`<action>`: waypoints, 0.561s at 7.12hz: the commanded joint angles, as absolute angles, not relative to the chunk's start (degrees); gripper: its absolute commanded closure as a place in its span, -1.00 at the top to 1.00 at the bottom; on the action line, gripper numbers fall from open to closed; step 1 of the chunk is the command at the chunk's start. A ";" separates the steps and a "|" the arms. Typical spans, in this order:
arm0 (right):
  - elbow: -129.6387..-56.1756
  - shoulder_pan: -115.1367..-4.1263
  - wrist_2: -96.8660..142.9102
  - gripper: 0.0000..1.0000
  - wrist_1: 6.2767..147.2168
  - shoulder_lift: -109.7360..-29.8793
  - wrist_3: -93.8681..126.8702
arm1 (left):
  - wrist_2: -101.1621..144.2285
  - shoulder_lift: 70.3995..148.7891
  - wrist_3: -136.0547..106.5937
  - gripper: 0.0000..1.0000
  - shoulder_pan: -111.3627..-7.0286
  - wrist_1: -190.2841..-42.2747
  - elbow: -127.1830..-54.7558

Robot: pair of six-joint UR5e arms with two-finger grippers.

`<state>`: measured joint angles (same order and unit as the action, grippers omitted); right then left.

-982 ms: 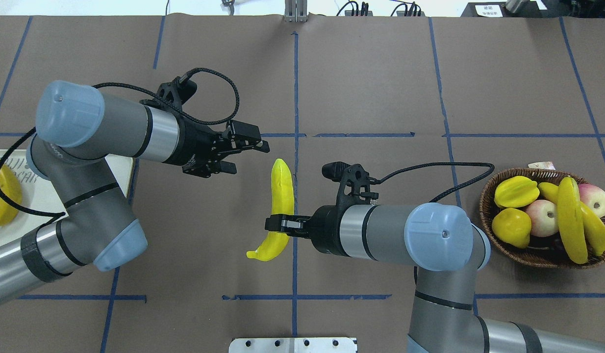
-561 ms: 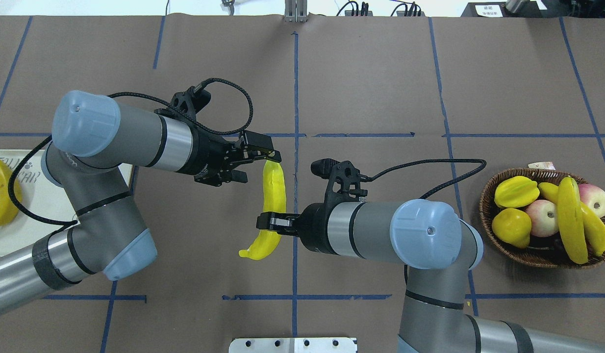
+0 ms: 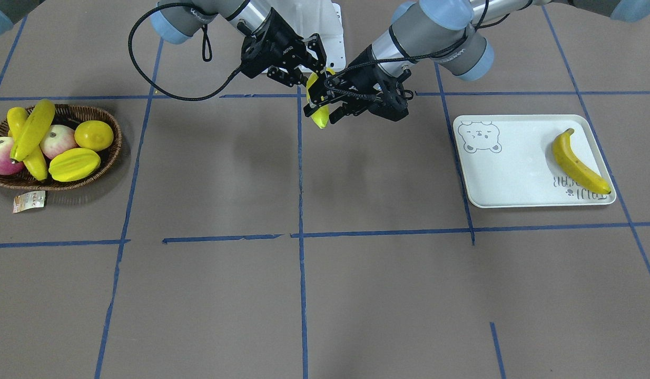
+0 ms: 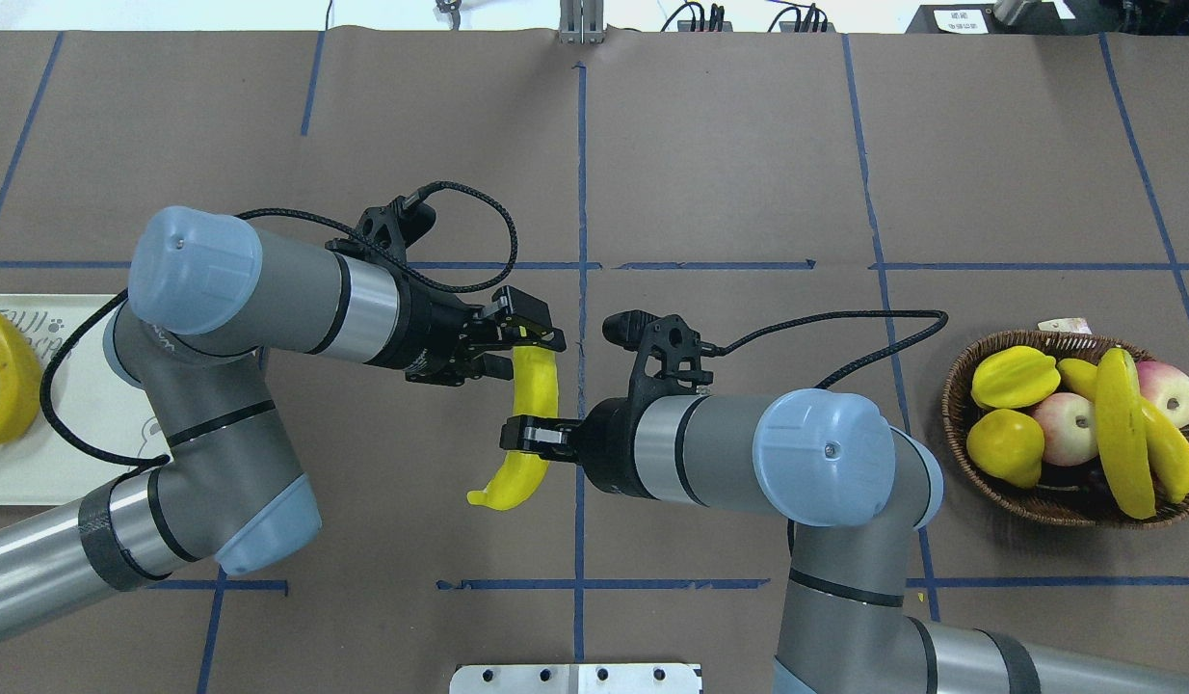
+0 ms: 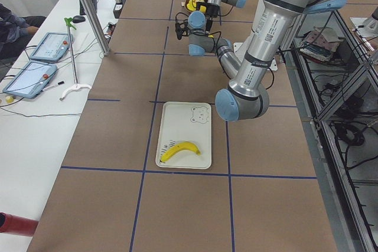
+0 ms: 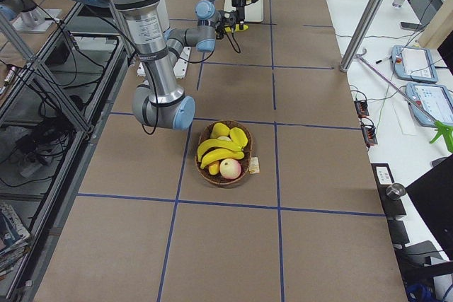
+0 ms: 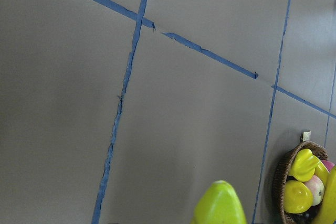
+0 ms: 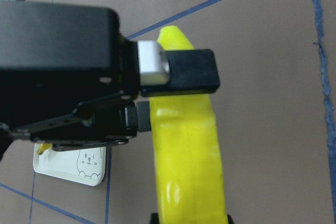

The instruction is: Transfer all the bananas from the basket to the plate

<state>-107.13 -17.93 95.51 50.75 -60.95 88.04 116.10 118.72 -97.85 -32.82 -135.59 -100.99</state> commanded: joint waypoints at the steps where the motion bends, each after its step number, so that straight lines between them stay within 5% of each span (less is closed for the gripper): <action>1: -106.70 -17.93 95.54 -0.88 50.71 -60.91 88.07 | 116.10 119.00 -98.00 0.09 -32.78 -135.62 -100.99; 4: -106.70 -17.93 95.54 -0.88 50.63 -60.91 88.07 | 116.10 119.00 -97.91 -0.08 -32.43 -135.53 -100.90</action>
<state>-106.71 -17.93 95.54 50.66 -60.91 88.06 116.10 119.05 -97.97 -32.64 -135.60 -100.93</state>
